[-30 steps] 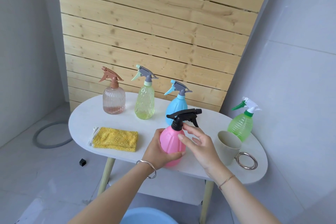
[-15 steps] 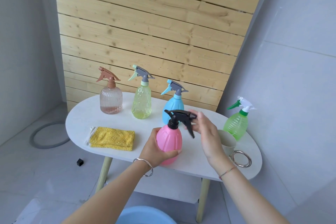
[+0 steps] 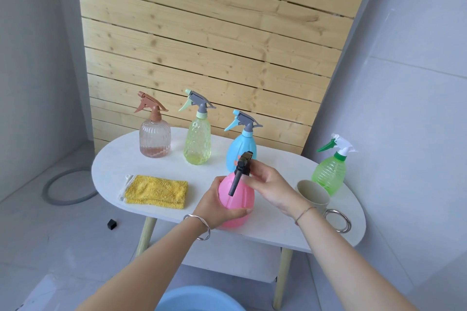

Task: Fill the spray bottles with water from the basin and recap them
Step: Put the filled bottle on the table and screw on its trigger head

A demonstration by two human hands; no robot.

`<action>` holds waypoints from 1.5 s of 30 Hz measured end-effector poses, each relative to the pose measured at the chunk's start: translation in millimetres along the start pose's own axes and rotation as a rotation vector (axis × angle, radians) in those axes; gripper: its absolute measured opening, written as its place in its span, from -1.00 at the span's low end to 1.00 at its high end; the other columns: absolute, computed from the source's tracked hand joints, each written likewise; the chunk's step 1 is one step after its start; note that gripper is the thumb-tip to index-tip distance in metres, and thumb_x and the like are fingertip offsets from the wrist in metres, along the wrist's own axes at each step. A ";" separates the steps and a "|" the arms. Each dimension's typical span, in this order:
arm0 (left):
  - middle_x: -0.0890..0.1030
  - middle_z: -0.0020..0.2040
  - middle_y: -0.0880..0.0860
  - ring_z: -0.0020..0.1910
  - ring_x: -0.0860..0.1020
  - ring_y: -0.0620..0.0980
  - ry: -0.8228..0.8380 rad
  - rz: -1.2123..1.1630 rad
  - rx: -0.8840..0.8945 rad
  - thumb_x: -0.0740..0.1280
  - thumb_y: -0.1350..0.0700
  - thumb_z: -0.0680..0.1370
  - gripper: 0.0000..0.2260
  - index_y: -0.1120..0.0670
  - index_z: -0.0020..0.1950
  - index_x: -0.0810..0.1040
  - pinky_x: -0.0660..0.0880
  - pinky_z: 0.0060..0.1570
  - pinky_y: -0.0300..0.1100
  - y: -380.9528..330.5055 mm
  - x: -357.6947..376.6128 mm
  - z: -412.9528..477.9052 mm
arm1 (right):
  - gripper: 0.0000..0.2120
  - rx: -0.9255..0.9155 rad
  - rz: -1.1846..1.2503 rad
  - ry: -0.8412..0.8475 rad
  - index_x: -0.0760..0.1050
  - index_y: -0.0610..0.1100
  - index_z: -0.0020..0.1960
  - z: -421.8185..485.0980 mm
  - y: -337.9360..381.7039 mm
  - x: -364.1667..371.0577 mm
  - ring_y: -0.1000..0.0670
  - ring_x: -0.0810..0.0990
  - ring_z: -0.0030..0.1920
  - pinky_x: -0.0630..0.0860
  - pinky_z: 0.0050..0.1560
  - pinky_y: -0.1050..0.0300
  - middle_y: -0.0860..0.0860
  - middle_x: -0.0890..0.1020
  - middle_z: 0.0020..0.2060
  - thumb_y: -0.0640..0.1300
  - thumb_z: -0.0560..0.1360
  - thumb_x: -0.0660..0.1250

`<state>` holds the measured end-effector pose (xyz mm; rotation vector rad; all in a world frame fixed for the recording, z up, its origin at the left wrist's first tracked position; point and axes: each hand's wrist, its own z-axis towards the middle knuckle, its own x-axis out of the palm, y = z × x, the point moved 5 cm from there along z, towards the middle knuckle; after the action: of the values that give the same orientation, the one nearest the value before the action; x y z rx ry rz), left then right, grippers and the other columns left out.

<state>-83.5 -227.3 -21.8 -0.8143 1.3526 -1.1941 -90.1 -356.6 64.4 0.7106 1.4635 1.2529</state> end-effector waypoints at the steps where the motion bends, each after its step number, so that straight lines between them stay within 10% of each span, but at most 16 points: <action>1: 0.56 0.07 -0.10 0.05 0.55 -0.14 0.025 0.005 -0.002 0.55 -0.24 0.12 -0.19 -0.09 0.28 0.33 0.46 -0.06 -0.32 1.1 -1.3 3.0 | -0.71 -0.005 0.003 0.016 0.52 0.06 0.18 3.1 -0.8 0.7 0.14 0.50 0.29 0.35 0.36 0.16 0.14 0.61 0.16 -0.25 0.54 0.32; 10: 0.52 0.22 -0.11 0.19 0.49 -0.17 0.155 0.095 0.051 0.58 -0.22 0.18 -0.17 -0.09 0.37 0.34 0.41 0.11 -0.40 -4.4 -4.4 12.9 | -0.80 -0.151 -0.116 -0.378 0.61 0.09 -0.12 1.7 -1.8 -0.5 0.24 0.62 -0.01 0.47 0.07 0.36 0.22 0.68 -0.16 -0.15 0.34 0.54; 13: 0.34 0.32 -0.10 0.26 0.37 -0.15 0.168 0.247 0.095 0.47 -0.39 0.10 -0.07 -0.15 0.39 0.27 0.34 0.29 -0.21 -9.6 -11.1 13.8 | -0.79 -0.103 -0.117 -0.257 0.57 0.04 -0.05 6.2 -3.4 -3.6 0.20 0.58 0.04 0.42 0.21 0.24 0.15 0.67 -0.07 -0.15 0.38 0.51; 19: 0.52 0.21 -0.09 0.22 0.51 -0.13 0.273 0.069 0.022 0.60 -0.10 0.19 -0.29 -0.08 0.26 0.40 0.51 0.12 -0.27 -11.0 -22.4 14.3 | -0.71 -0.030 -0.053 0.044 0.54 -0.10 0.23 11.2 -7.5 -8.7 0.12 0.52 0.27 0.37 0.36 0.15 0.06 0.62 0.18 -0.20 0.51 0.38; 28: 0.57 0.14 -0.14 0.18 0.53 -0.19 0.165 -0.011 0.045 0.61 0.10 0.29 -0.40 -0.10 0.24 0.44 0.51 0.04 -0.35 -6.7 -17.2 13.6 | -0.82 -0.073 -0.025 -0.102 0.62 0.00 0.01 9.3 -9.7 -9.0 0.20 0.59 0.14 0.43 0.26 0.25 0.14 0.67 0.01 -0.21 0.44 0.44; 38: 0.55 0.18 -0.13 0.22 0.50 -0.13 0.166 0.027 0.025 0.59 0.02 0.31 -0.40 -0.11 0.28 0.41 0.49 0.06 -0.32 -10.7 -12.1 15.3 | -0.85 -0.090 -0.161 -0.383 0.64 -0.05 -0.03 3.4 -10.7 -13.8 0.15 0.61 0.02 0.49 0.08 0.29 0.10 0.69 -0.10 -0.10 0.41 0.49; 45: 0.38 0.40 -0.08 0.28 0.44 -0.06 0.088 0.081 -0.031 0.41 -0.41 0.25 -0.13 -0.09 0.46 0.26 0.37 0.19 -0.21 -27.7 -19.6 37.1 | -0.91 -0.102 -0.059 -0.521 0.64 -0.18 -0.12 10.5 10.7 -67.7 0.11 0.62 -0.15 0.53 -0.04 0.20 -0.02 0.70 -0.16 -0.19 0.40 0.49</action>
<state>-48.6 -223.2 14.3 -0.7286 1.4652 -1.1594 -62.5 -411.2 97.1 0.8421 0.9790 0.9923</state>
